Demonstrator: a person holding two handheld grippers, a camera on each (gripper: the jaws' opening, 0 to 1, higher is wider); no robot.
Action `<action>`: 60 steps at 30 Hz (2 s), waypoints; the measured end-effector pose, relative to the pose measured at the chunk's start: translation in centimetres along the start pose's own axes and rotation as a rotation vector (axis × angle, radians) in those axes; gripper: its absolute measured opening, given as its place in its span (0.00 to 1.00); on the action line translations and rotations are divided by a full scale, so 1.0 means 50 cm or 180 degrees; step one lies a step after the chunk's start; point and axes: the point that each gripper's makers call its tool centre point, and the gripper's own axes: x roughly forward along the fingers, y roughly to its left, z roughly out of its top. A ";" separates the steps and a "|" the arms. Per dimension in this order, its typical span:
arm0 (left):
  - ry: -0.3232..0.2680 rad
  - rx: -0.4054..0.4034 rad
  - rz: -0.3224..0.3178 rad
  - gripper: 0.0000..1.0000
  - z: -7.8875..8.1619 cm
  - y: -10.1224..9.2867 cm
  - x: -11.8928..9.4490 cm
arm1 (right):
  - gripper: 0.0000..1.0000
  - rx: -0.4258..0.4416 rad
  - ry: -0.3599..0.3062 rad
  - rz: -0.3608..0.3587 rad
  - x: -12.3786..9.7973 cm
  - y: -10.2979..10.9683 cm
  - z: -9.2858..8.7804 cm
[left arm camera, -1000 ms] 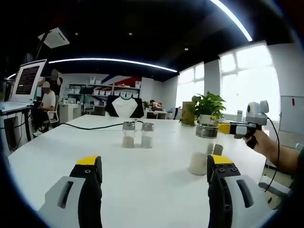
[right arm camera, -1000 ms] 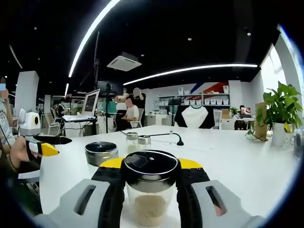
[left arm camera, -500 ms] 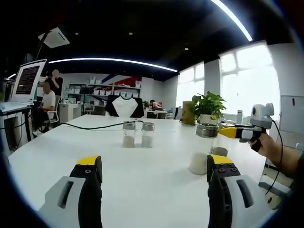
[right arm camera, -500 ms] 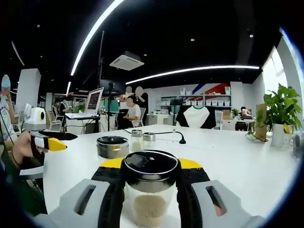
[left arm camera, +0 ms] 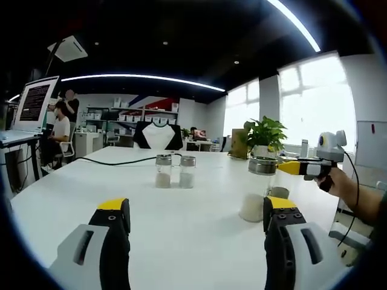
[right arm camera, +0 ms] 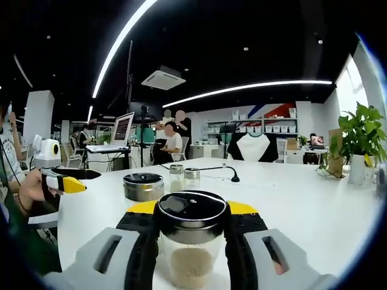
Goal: Rotate the seasoning bottle until the label or dispensing opening points toward the visible target arrow and the bottle remains upright within the marked orientation range
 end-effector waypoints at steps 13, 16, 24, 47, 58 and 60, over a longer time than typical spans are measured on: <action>-0.0022 0.0000 -0.0019 0.96 0.002 0.000 -0.002 | 0.40 0.0013 -0.0052 -0.0147 -0.002 -0.002 -0.003; -0.0033 -0.0019 -0.0008 0.96 0.003 0.003 -0.003 | 0.40 0.0013 -0.0061 -0.0191 -0.001 -0.002 -0.004; -0.0042 -0.0023 -0.0023 0.95 0.004 -0.001 -0.003 | 0.40 0.0014 -0.0048 -0.0348 -0.002 -0.003 -0.005; -0.0014 -0.0017 -0.0021 0.95 0.000 -0.004 -0.007 | 0.40 0.0027 -0.0072 -0.0933 -0.008 -0.013 -0.006; -0.0012 -0.0015 0.0054 0.95 -0.005 0.002 -0.011 | 0.40 0.0011 -0.0056 -0.1115 -0.009 -0.017 -0.006; 0.0014 -0.0019 0.0050 0.95 -0.009 0.001 -0.011 | 0.40 0.0018 -0.0059 -0.1130 -0.009 -0.017 -0.007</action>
